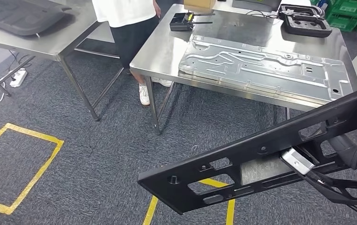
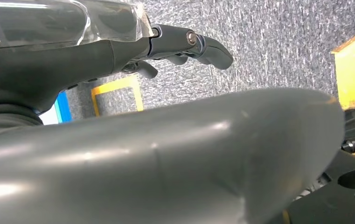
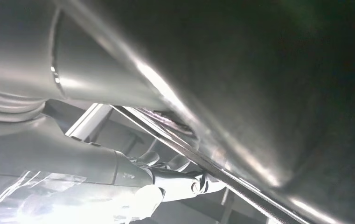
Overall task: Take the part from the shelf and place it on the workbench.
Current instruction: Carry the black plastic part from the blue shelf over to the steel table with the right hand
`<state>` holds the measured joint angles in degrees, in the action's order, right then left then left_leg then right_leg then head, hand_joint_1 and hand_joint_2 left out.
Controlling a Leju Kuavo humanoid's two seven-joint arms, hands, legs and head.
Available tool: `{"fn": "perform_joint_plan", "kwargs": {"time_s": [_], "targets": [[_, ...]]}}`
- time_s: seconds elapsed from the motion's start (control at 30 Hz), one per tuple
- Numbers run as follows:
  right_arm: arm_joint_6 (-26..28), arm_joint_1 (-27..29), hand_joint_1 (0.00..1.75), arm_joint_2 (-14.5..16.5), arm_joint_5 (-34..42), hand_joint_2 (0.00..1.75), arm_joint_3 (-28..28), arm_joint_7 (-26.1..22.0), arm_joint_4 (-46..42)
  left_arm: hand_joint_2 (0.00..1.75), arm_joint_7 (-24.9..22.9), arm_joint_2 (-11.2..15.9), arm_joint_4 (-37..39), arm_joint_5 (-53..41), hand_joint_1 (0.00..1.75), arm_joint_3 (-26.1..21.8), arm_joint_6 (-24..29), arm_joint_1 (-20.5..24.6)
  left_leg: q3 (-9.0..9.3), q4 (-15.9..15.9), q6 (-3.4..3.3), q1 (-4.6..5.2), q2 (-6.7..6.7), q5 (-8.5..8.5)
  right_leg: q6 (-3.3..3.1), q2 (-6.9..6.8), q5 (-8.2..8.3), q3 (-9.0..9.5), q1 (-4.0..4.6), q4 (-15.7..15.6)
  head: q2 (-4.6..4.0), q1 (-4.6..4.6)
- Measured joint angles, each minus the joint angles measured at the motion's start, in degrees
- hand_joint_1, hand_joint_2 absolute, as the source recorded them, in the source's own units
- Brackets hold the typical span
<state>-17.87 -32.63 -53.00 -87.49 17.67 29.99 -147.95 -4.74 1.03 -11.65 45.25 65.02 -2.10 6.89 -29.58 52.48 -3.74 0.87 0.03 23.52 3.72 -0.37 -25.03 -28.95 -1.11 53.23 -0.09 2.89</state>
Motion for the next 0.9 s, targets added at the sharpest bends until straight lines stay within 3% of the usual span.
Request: {"fn": "perform_joint_plan", "kwargs": {"time_s": [0.13, 0.2, 0.27, 0.3, 0.33, 0.37, 0.43, 0.5, 0.6, 0.67, 0.73, 0.8, 0.83, 0.87, 0.9], "targets": [[-0.2, -0.3, 0.0, 0.0, 0.1, 0.0, 0.0, 0.0, 0.0, 0.0, 0.1, 0.0, 0.0, -0.2, 0.0, 0.0, 0.0, 0.0, -0.74, 1.3, 1.04, -0.09, -0.02, 0.79, -1.09, 0.1, 0.04, 0.06, -0.01, -0.9, 0.0, 0.04], [-0.2, -0.4, 0.0, 0.0, 0.3, 0.0, 0.0, 0.1, 0.0, 0.0, 0.1, 0.0, 0.0, -0.2, 0.0, 0.0, 0.0, 0.0, -3.35, 6.9, 1.65, -0.32, -0.07, 3.92, -1.62, 0.06, 0.16, 0.1, -0.14, -1.0, 0.0, 0.07], [-0.1, -0.4, 0.0, 0.0, 0.5, 0.0, 0.0, 0.2, 0.0, 0.0, 0.2, 0.0, 0.0, -0.2, 0.0, 0.0, 0.0, 0.0, -7.63, 15.6, 2.07, -0.49, -0.08, 7.47, -1.9, 0.07, 0.09, 0.07, -0.1, -1.0, 0.0, 0.08], [-0.1, -0.4, 0.0, 0.0, 0.5, 0.0, 0.0, 0.2, 0.0, 0.0, 0.2, 0.0, 0.0, -0.2, 0.0, 0.0, 0.0, -0.1, -9.09, 18.4, 2.18, -0.57, -0.08, 8.09, -1.96, 0.12, 0.04, 0.1, -0.09, -1.0, 0.0, 0.09], [-0.1, -0.4, 0.0, 0.0, 0.6, 0.0, 0.0, 0.2, 0.0, 0.0, 0.2, 0.0, 0.0, -0.2, 0.0, 0.0, 0.0, -0.1, -9.5, 18.9, 2.2, -0.63, -0.08, 7.59, -1.98, 0.21, -0.01, 0.18, -0.08, -1.0, 0.0, 0.09], [-0.1, -0.5, 0.0, 0.0, 0.6, 0.0, 0.0, 0.2, 0.0, 0.0, 0.2, 0.0, 0.0, -0.2, 0.0, 0.0, 0.0, -0.2, -8.7, 16.9, 2.13, -0.68, -0.08, 6.07, -1.96, 0.32, -0.08, 0.29, -0.08, -1.0, 0.0, 0.08], [-0.1, -0.5, 0.0, 0.0, 0.6, 0.0, 0.0, 0.2, 0.0, 0.0, 0.3, 0.0, 0.0, -0.1, 0.0, 0.0, 0.0, -0.2, -4.86, 8.4, 1.75, -0.67, -0.17, 1.94, -1.74, 0.53, -0.32, 0.57, -0.01, -0.9, 0.0, 0.08], [0.0, -0.5, 0.0, 0.0, 0.8, 0.0, 0.0, 0.2, 0.0, 0.0, 0.5, 0.0, 0.0, 0.1, 0.0, 0.0, 0.0, -0.1, -2.05, 2.1, 1.35, -0.61, -0.21, -0.22, -1.32, 0.69, -0.67, 0.67, 0.26, -0.9, 0.0, 0.07], [0.1, -0.5, 0.0, 0.0, 1.0, 0.0, 0.0, 0.4, 0.0, 0.0, 0.6, 0.0, 0.0, 0.4, 0.0, 0.0, 0.0, -0.2, -1.59, 0.8, 0.79, -0.43, -0.2, -0.16, -0.69, 0.77, -0.97, 0.71, 0.34, -1.0, 0.0, 0.05], [0.1, -0.5, 0.0, 0.0, 1.0, 0.0, -0.1, 0.6, 0.0, 0.0, 0.6, -0.1, 0.0, 0.6, 0.0, 0.0, 0.0, -0.1, -1.28, 0.6, 0.26, -0.58, -0.18, -0.14, -0.13, 0.7, -2.06, 0.32, 0.12, 0.5, 0.0, 0.02], [0.2, -0.4, 0.0, -0.2, 1.1, 0.0, -0.2, 0.7, 0.0, 0.0, 0.3, -0.2, 0.0, 0.6, 0.0, 0.0, 0.4, 0.0, -0.98, 0.5, -0.24, -0.78, -0.15, -0.04, 0.35, 0.63, -5.19, -2.56, 0.0, 6.7, 0.0, -0.01], [0.1, -0.2, 0.0, -0.3, 1.4, 0.0, -0.2, 0.6, 0.0, 0.0, 0.1, -0.3, 0.0, 0.6, 0.0, 0.0, 0.7, 0.0, -0.8, 0.5, -0.54, -0.75, -0.14, 0.22, 0.56, 0.62, -8.16, -7.42, -0.03, 15.3, 0.0, -0.03], [0.0, -0.2, 0.0, -0.4, 1.5, 0.0, -0.2, 0.5, 0.0, 0.0, 0.0, -0.3, 0.0, 0.6, 0.0, 0.0, 0.7, -0.1, -0.61, 0.5, -0.57, -0.73, -0.15, 0.38, 0.6, 0.62, -8.13, -8.91, -0.04, 17.3, 0.0, -0.04], [-0.1, -0.1, 0.0, -0.4, 1.7, 0.0, -0.2, 0.4, 0.0, 0.0, 0.0, -0.3, 0.0, 0.6, 0.0, 0.0, 0.7, -0.2, -0.28, 0.5, -0.55, -0.73, -0.16, 0.6, 0.6, 0.61, -6.99, -9.39, -0.06, 17.3, 0.0, -0.03], [-0.3, -0.2, 0.0, -0.4, 1.8, 0.0, -0.2, 0.2, 0.0, 0.0, 0.0, -0.4, 0.0, 0.6, 0.0, 0.0, 0.6, -0.2, 0.11, 0.5, -0.46, -0.77, -0.18, 0.85, 0.57, 0.58, -4.94, -8.6, -0.07, 14.8, 0.0, -0.04]]}}
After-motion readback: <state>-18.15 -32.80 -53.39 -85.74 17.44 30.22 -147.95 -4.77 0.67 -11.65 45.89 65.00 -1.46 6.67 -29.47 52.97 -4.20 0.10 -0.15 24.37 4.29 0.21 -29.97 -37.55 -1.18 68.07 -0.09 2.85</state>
